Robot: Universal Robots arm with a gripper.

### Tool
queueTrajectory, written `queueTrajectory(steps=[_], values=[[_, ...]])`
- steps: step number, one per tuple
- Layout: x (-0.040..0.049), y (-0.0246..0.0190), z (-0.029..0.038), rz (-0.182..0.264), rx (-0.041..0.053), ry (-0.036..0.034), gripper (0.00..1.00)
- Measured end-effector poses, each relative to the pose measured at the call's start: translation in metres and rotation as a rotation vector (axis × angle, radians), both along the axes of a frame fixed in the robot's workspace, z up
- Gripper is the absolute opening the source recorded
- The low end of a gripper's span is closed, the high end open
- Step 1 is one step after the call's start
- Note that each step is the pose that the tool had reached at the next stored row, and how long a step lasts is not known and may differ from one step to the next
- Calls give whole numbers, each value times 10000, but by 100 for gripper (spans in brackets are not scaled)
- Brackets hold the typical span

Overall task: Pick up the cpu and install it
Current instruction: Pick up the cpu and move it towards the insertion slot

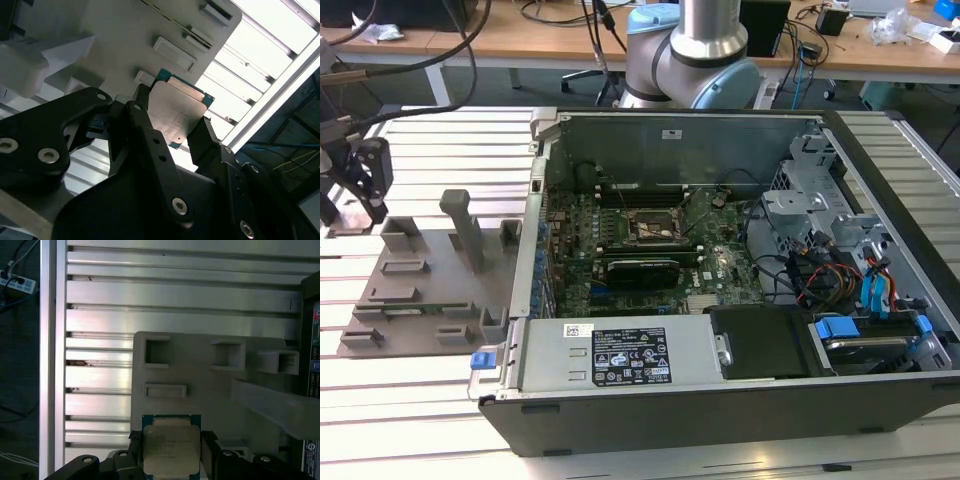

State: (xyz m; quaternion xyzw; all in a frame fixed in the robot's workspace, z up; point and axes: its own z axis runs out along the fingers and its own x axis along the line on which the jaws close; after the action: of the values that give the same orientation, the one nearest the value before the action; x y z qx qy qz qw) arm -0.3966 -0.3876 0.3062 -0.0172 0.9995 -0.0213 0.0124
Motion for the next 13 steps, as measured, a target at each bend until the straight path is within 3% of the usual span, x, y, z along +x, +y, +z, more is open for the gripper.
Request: queueTrajectory(steps=[7, 13], values=[[0, 0, 57, 0, 0, 1, 55], [0, 0, 204, 0, 0, 0, 55]])
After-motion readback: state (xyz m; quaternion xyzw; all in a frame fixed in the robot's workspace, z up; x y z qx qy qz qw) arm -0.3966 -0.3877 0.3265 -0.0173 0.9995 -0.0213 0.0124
